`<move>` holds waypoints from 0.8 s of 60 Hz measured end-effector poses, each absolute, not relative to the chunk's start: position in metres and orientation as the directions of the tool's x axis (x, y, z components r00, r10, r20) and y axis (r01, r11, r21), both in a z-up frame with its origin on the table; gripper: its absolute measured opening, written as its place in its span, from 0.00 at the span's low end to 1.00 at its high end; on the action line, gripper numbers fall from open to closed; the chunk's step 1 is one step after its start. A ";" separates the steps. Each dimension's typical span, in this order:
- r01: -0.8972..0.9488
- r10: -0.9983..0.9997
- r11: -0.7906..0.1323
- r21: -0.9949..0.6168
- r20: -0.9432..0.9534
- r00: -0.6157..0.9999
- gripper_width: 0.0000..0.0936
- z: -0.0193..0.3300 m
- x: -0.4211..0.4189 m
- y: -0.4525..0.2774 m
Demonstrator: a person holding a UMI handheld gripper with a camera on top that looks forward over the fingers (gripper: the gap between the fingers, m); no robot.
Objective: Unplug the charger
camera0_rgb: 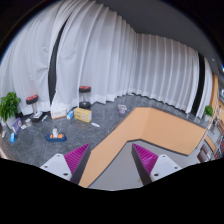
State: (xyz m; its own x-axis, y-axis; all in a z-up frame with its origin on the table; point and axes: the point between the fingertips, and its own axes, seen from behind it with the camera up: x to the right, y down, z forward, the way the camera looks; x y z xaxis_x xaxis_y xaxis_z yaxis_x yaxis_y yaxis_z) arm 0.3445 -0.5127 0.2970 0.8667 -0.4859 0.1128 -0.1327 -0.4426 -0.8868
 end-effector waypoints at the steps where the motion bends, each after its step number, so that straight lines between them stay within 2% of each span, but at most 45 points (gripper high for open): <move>1: -0.134 -0.488 -0.445 -0.886 0.114 0.865 0.91 0.296 0.345 -0.513; 8: -0.139 -0.496 -0.470 -0.872 0.131 0.859 0.91 0.283 0.348 -0.508; 17: -0.131 -0.507 -0.511 -0.849 0.174 0.844 0.91 0.239 0.345 -0.482; 27: -0.133 -0.475 -0.568 -0.812 0.192 0.859 0.90 0.159 0.300 -0.453; 37: -0.203 -0.403 -0.605 -0.770 0.077 0.912 0.90 0.077 0.201 -0.392; 43: -0.204 -0.351 -0.613 -0.763 0.032 0.936 0.91 0.060 0.151 -0.339; 48: -0.185 -0.309 -0.581 -0.792 0.005 0.951 0.91 0.061 0.125 -0.287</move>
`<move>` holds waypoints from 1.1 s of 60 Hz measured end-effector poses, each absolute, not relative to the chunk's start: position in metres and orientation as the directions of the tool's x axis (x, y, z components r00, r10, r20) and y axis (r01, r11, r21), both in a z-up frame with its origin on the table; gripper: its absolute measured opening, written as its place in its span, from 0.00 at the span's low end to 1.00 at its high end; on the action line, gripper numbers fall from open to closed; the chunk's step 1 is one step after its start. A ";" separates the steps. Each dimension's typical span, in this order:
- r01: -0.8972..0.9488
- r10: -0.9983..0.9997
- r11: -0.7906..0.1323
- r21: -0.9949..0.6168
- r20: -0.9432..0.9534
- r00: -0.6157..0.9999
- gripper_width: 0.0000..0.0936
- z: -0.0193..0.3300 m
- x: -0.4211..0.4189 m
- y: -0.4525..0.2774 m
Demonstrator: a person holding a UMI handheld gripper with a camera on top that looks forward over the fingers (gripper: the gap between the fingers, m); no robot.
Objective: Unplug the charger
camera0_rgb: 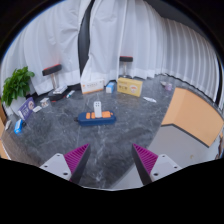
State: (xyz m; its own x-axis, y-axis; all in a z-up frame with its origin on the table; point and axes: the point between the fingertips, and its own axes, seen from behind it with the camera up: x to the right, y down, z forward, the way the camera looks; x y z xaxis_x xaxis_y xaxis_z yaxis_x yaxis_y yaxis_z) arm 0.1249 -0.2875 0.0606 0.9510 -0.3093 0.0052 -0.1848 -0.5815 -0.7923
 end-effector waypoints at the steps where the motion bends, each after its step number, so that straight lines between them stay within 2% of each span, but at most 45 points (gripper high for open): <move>1: -0.179 -0.303 -0.571 -0.801 0.003 0.953 0.91 0.062 0.122 -0.277; 13: -0.147 -0.256 -0.502 -0.852 -0.016 0.967 0.91 0.067 0.116 -0.154; 21: -0.141 -0.262 -0.481 -0.865 -0.012 0.965 0.86 0.055 0.128 -0.097; 28: -0.128 -0.243 -0.483 -0.866 -0.008 0.970 0.63 0.038 0.128 -0.070; 33: -0.110 -0.234 -0.488 -0.866 0.009 0.972 0.31 0.027 0.132 -0.062; 35: -0.104 -0.244 -0.479 -0.872 0.019 0.970 0.21 0.027 0.136 -0.060; 41: -0.091 -0.208 -0.478 -0.874 0.012 0.978 0.12 0.027 0.133 -0.058; 45: -0.098 -0.193 -0.499 -0.861 0.001 0.981 0.10 0.030 0.132 -0.061; 47: -0.110 -0.190 -0.468 -0.877 -0.021 0.982 0.10 0.050 0.133 -0.058; 54: -0.017 -0.133 -0.187 -0.982 0.008 0.991 0.09 0.211 0.139 -0.044; 58: -0.016 -0.112 -0.116 -0.993 -0.003 0.994 0.09 0.263 0.149 -0.042; 62: -0.040 -0.112 -0.116 -0.992 -0.027 0.993 0.09 0.269 0.171 -0.045; 66: -0.074 -0.123 -0.178 -0.981 -0.052 0.991 0.10 0.233 0.197 -0.047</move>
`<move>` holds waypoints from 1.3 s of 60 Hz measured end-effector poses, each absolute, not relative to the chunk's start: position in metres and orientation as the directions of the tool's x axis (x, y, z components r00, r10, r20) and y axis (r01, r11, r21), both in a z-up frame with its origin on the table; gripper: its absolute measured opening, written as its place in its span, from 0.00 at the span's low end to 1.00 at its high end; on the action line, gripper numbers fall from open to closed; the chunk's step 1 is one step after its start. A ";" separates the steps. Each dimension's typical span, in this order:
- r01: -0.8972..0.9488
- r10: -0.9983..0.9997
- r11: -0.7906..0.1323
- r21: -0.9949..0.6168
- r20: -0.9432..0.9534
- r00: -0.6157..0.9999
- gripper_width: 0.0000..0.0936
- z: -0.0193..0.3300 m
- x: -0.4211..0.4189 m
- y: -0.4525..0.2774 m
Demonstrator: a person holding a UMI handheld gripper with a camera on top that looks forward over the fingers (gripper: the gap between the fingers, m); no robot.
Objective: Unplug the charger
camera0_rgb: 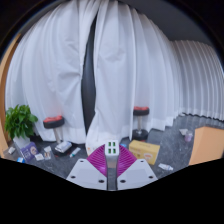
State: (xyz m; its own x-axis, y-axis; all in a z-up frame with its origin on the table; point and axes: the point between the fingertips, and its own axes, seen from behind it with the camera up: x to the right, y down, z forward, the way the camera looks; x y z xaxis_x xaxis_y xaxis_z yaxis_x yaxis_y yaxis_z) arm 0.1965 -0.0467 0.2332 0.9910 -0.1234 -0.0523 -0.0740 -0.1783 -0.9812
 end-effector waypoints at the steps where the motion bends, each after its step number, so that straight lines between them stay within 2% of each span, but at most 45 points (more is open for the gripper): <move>1: -0.078 -0.127 -0.203 -0.976 -0.053 0.990 0.10 0.220 0.203 -0.048; 9: -0.132 -0.144 -0.401 -0.906 -0.080 0.986 0.12 0.101 0.240 -0.056; 14: -0.170 -0.126 -0.494 -0.853 -0.123 0.984 0.14 0.041 0.243 -0.068; 22: -0.208 -0.104 -0.542 -0.814 -0.181 0.978 0.19 0.004 0.248 -0.068; 26: -0.223 -0.097 -0.532 -0.817 -0.204 0.974 0.24 0.003 0.253 -0.065; 34: -0.204 -0.156 -0.555 -0.806 -0.140 0.978 0.66 0.000 0.287 -0.064; 39: -0.165 -0.160 -0.555 -0.815 -0.090 0.983 0.85 0.007 0.300 -0.066; 41: -0.145 -0.158 -0.553 -0.820 -0.067 0.985 0.90 0.014 0.303 -0.069; 51: -0.045 -0.130 -0.527 -0.849 0.028 0.991 0.90 0.065 0.293 -0.102; 63: -0.016 -0.121 -0.491 -0.871 0.050 0.991 0.91 0.121 0.243 -0.186; 78: 0.018 -0.135 -0.491 -0.871 0.096 0.986 0.91 0.160 0.183 -0.320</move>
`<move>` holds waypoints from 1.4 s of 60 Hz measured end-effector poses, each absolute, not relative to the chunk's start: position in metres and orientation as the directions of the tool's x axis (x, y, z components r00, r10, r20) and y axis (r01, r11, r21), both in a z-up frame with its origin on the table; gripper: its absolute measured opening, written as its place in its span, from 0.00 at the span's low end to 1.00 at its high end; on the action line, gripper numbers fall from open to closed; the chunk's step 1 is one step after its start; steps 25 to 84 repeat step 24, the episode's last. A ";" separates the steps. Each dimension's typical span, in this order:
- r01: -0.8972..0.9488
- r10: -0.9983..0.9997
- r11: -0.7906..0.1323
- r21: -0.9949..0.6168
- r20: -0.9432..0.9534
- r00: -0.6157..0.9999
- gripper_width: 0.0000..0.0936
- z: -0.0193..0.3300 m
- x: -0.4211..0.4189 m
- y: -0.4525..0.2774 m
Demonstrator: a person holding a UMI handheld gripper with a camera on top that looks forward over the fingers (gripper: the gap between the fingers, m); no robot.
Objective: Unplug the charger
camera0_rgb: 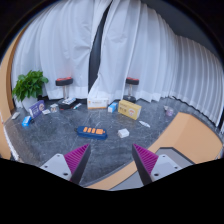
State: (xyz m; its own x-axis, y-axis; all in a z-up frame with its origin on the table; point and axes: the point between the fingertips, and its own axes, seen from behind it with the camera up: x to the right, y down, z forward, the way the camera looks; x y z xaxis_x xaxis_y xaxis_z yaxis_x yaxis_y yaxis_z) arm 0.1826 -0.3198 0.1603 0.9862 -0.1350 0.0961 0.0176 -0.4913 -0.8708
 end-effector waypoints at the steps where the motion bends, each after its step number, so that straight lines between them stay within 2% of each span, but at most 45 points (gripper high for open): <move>1: 0.019 -0.135 -0.493 -0.870 0.098 0.986 0.91 0.162 0.180 -0.328; 10: 0.021 -0.138 -0.486 -0.873 0.101 0.985 0.91 0.177 0.157 -0.379; 21: -0.003 -0.167 -0.476 -0.880 0.086 0.982 0.91 0.189 0.151 -0.406; 84: 0.001 -0.169 -0.476 -0.880 0.093 0.981 0.91 0.192 0.152 -0.406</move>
